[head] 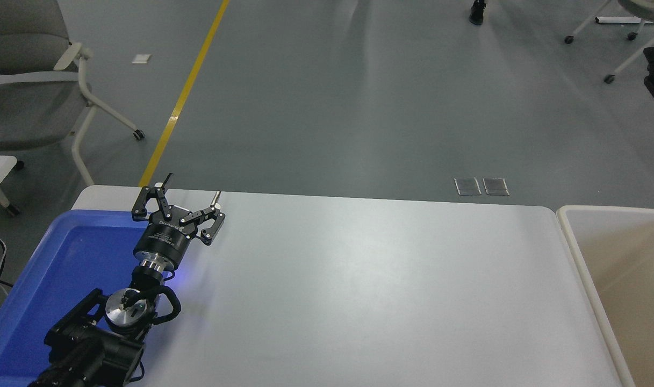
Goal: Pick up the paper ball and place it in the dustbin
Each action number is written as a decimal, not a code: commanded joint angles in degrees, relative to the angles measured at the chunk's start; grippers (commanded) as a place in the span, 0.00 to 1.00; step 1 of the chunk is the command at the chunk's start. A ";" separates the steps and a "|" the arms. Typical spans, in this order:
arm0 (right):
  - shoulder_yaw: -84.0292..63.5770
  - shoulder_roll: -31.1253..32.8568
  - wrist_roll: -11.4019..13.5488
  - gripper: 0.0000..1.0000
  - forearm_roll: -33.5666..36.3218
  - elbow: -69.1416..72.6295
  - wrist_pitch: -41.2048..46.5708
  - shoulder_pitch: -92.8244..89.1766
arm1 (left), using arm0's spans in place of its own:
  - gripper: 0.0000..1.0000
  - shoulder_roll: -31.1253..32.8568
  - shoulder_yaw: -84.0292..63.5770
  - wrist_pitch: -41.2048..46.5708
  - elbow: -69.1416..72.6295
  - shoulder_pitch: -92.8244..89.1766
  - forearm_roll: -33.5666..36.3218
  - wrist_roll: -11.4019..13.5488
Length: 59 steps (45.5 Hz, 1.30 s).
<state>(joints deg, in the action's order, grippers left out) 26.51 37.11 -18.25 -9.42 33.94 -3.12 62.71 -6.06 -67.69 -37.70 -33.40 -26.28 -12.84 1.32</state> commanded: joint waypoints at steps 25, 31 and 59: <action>20.68 -10.65 -17.07 1.00 -4.64 5.52 2.85 -26.14 | 0.99 0.00 0.01 0.00 0.00 0.00 0.01 0.00; 23.85 -12.32 -17.87 1.00 -4.55 6.31 7.16 -30.71 | 0.99 0.00 0.01 0.00 0.00 0.00 0.01 0.00; 30.36 -19.09 -17.78 1.00 -3.50 6.23 16.92 -39.07 | 0.99 0.00 0.01 0.00 0.00 0.00 0.01 0.00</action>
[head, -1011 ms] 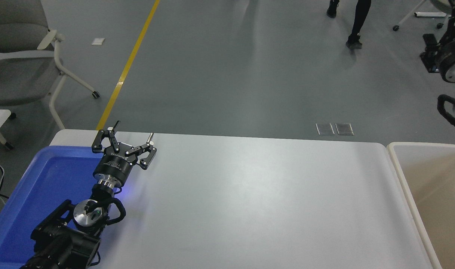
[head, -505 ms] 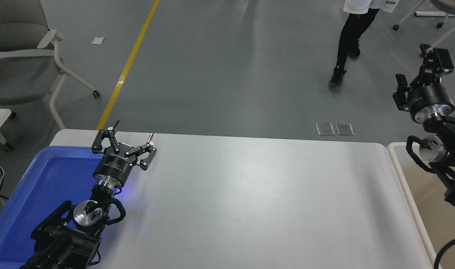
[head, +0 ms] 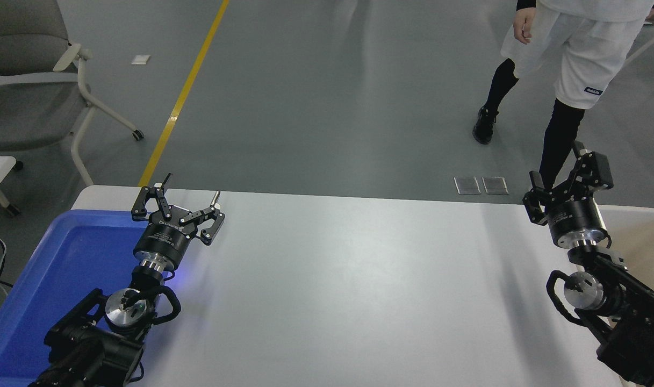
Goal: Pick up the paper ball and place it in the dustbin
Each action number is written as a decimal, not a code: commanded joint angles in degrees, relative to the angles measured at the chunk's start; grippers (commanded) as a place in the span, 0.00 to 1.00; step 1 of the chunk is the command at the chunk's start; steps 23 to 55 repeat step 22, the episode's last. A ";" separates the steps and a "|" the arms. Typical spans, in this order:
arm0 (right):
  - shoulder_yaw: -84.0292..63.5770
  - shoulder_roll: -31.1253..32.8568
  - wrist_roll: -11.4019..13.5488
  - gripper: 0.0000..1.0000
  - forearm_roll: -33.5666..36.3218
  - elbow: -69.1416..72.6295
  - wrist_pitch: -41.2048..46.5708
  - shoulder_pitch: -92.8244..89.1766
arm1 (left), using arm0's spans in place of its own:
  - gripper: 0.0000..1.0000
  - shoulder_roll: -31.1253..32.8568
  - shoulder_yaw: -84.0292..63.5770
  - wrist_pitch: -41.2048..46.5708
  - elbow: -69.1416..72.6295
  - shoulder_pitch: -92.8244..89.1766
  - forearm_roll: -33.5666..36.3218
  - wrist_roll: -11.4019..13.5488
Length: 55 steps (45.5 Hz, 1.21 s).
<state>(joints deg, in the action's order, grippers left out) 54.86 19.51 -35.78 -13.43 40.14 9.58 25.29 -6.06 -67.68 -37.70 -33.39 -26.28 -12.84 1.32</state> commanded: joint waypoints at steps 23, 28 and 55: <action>1.92 -1.58 -0.16 1.00 0.51 -0.67 4.22 -1.65 | 0.99 0.00 0.00 0.00 -0.01 0.00 0.01 0.00; 1.92 -1.58 -0.16 1.00 0.51 -0.67 4.22 -1.65 | 0.99 0.00 0.00 0.00 -0.01 0.00 0.01 0.00; 1.92 -1.58 -0.16 1.00 0.51 -0.67 4.22 -1.65 | 0.99 0.00 0.00 0.00 -0.01 0.00 0.01 0.00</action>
